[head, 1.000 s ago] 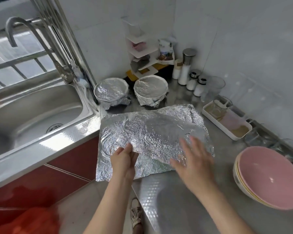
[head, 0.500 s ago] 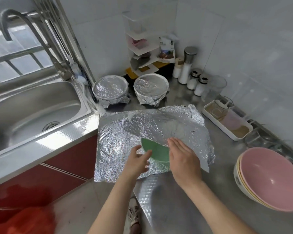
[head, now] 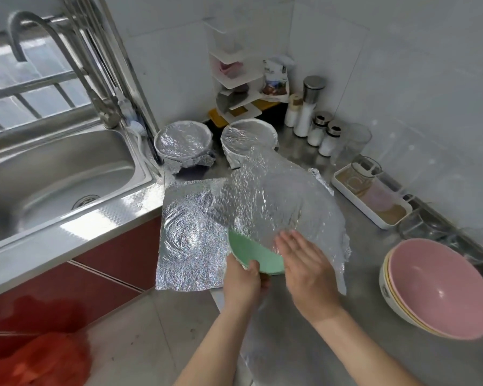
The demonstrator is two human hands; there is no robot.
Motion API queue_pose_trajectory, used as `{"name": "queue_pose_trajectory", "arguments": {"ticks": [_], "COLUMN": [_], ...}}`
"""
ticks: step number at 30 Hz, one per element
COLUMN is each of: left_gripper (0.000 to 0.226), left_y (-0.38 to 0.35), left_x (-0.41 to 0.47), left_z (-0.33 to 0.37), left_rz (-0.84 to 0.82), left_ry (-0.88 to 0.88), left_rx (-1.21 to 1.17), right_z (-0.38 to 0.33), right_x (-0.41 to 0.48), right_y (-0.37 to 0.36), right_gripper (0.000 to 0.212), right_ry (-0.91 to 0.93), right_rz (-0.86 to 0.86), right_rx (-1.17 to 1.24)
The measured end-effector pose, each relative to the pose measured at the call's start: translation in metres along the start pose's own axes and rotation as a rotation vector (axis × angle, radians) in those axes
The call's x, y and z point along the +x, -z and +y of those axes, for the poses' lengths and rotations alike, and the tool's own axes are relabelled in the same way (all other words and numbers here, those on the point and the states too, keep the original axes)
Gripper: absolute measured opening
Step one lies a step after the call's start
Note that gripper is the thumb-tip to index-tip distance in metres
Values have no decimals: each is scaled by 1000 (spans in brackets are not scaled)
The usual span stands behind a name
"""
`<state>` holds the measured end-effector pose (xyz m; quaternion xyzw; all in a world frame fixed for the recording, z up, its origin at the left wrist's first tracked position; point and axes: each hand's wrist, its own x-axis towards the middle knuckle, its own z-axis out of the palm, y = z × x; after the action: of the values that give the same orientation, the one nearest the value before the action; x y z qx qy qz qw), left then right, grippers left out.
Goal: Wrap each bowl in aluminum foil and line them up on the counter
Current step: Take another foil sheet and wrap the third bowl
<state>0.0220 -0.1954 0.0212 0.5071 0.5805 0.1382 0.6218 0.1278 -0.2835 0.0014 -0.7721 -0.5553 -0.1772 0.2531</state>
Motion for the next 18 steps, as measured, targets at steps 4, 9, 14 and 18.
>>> {"name": "queue_pose_trajectory", "arguments": {"ticks": [4,9,14,18], "left_gripper": [22,69,26,32], "left_y": [3,38,57,64], "left_x": [-17,-13,4,16], "left_z": [0,-4,6,-4], "left_rz": [-90,-77,78,154], "left_ry": [70,71,30,-24], "left_rx": [-164,-286,-516,-474], "right_z": [-3,-7,-6,5], "right_x": [-23,-30,-33,-39], "right_y": [-13,-14,-17,-14], "right_gripper": [38,35,39,50], "right_ry": [-19,2,33,61], "right_rz": [-99,-131,-172,-207], "right_rx": [-7,-3,9,16]}}
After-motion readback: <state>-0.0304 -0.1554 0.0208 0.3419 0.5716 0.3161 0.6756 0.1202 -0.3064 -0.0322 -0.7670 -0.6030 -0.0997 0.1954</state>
